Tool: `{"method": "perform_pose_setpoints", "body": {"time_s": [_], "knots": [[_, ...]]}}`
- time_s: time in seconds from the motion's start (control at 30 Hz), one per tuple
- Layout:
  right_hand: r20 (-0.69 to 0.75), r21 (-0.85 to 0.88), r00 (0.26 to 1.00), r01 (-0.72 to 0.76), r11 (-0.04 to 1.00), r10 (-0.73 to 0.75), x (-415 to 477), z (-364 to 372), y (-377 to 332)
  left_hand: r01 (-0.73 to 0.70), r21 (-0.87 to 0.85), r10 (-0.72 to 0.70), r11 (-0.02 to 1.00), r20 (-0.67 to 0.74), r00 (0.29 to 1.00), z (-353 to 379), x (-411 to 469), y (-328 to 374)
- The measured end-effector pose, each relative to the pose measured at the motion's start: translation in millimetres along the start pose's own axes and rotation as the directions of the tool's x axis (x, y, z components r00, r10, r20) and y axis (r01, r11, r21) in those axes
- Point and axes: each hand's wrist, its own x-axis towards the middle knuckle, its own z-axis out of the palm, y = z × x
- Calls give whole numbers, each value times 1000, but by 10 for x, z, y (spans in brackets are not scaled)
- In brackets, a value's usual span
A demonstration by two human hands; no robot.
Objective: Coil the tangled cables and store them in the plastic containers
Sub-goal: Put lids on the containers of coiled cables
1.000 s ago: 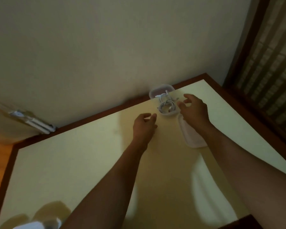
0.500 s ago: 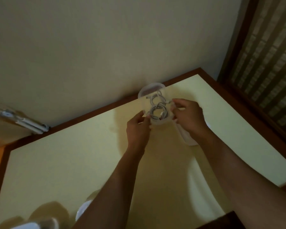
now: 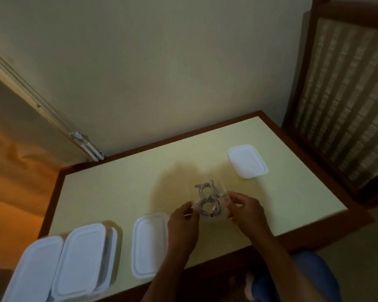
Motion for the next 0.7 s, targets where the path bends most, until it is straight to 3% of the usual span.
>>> {"method": "perform_pose_setpoints", "body": {"time_s": [0.3, 0.53, 0.7], "knots": [[18, -71, 1000, 3, 997, -2, -426, 86, 216, 20, 160, -27, 987, 38, 999, -110, -409, -222], [22, -61, 1000, 19, 998, -18, -312, 4, 255, 50, 148, -56, 988, 40, 998, -109, -392, -269], [-66, -88, 997, 32, 996, -38, -37, -237, 163, 72, 127, -76, 989, 27, 997, -91, -361, -294]]}}
